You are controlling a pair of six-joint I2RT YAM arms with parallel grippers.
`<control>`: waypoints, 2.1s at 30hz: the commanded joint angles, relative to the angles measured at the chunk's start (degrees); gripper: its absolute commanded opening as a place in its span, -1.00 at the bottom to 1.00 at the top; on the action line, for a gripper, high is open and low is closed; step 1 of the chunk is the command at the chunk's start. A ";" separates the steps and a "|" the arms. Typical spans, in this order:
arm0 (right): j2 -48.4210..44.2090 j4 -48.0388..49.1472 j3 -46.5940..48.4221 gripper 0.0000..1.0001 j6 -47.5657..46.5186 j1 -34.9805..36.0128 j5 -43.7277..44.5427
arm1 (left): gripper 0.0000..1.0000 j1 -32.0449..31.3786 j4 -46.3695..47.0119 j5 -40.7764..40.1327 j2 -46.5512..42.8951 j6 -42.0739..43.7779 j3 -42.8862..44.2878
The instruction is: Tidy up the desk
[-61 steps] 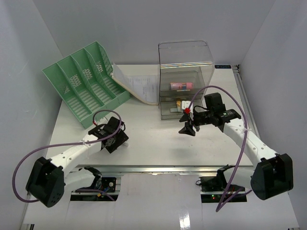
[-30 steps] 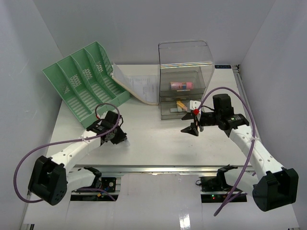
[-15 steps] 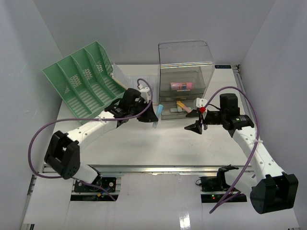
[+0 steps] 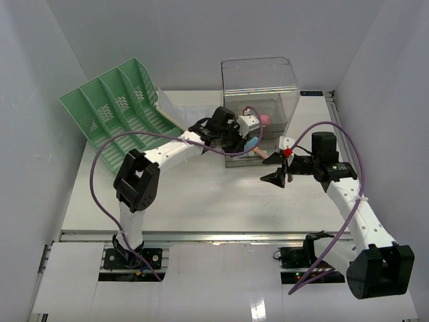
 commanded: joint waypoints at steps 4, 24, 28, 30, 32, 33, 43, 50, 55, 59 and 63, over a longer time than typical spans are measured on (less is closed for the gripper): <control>-0.51 0.42 -0.45 0.32 0.14 -0.83 -2.30 | -0.95 0.38 -1.65 -4.89 6.64 6.75 9.78; 1.94 0.59 -1.01 0.32 -1.52 -1.92 0.66 | 0.96 -0.75 0.55 -4.94 -3.66 -2.20 2.49; 3.44 0.56 0.19 0.32 -2.56 -1.92 3.17 | 0.96 -0.84 3.53 -5.63 -13.71 -5.73 -5.43; 5.37 0.06 1.46 0.31 -3.32 -1.86 5.12 | 0.96 -0.76 4.96 -6.27 -22.87 -8.10 -13.05; 7.63 -1.06 2.59 0.30 -4.18 -1.33 6.79 | 0.96 -0.76 5.82 -6.85 -32.02 -10.40 -19.36; 8.76 -1.73 3.42 0.29 -4.59 -0.91 7.68 | 0.96 -0.75 6.22 -7.20 -36.64 -11.95 -22.25; 17.86 -15.97 8.69 0.12 -39.09 8.50 14.47 | 0.96 0.29 2.20 -18.50 -69.48 -21.24 -49.41; 24.92 -16.08 12.97 -0.10 -43.27 11.52 20.00 | 0.96 0.30 0.66 -22.19 -79.23 -23.96 -56.34; 28.67 -13.51 14.19 -0.32 -43.16 13.19 23.90 | 0.96 0.30 0.00 -24.29 -81.87 -24.55 -56.20; 32.75 -9.89 15.09 -0.48 -40.16 13.76 26.95 | 0.96 0.30 -0.09 -25.51 -82.97 -24.67 -56.36; 37.16 -4.70 16.15 -0.69 -36.02 14.19 31.65 | 0.96 0.30 -0.39 -25.99 -82.88 -24.95 -56.24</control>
